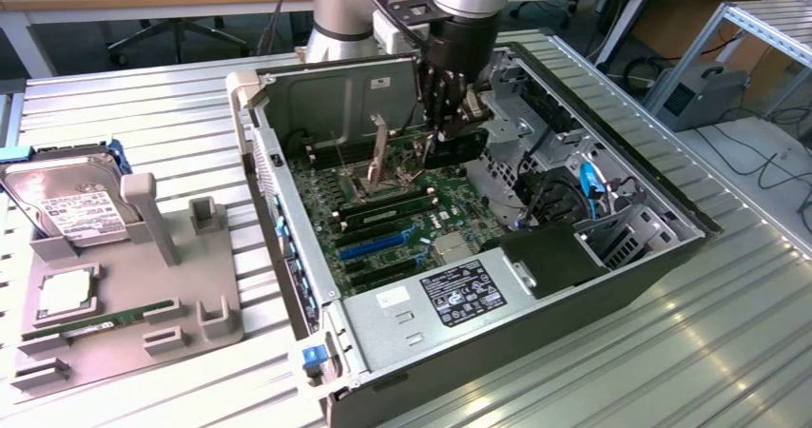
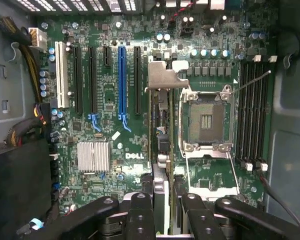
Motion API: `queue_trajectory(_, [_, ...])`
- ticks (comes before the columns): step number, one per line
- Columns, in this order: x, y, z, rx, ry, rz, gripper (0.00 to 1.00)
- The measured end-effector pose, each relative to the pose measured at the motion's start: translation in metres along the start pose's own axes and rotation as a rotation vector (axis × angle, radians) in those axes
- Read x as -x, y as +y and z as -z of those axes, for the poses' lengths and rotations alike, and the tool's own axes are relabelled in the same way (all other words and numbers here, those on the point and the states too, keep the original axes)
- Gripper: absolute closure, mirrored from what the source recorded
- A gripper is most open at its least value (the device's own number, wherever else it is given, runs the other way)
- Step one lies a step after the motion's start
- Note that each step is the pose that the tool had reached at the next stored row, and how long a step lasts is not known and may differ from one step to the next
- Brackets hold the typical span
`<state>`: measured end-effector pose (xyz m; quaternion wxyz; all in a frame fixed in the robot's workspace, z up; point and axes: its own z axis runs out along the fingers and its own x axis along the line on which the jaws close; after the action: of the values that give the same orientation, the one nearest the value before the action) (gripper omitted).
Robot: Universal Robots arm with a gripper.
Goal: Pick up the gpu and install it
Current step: 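Insert the gpu into the slot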
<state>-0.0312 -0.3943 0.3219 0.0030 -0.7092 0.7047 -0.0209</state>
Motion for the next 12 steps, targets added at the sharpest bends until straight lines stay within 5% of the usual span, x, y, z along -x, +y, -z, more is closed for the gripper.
queue_trajectory(3, [-0.010, 0.0111, -0.0027, 0.0012, -0.0002, 0.000, 0.73])
queue_trajectory(12, [-0.020, 0.0155, -0.0105, 0.0013, 0.0001, 0.000, 0.73])
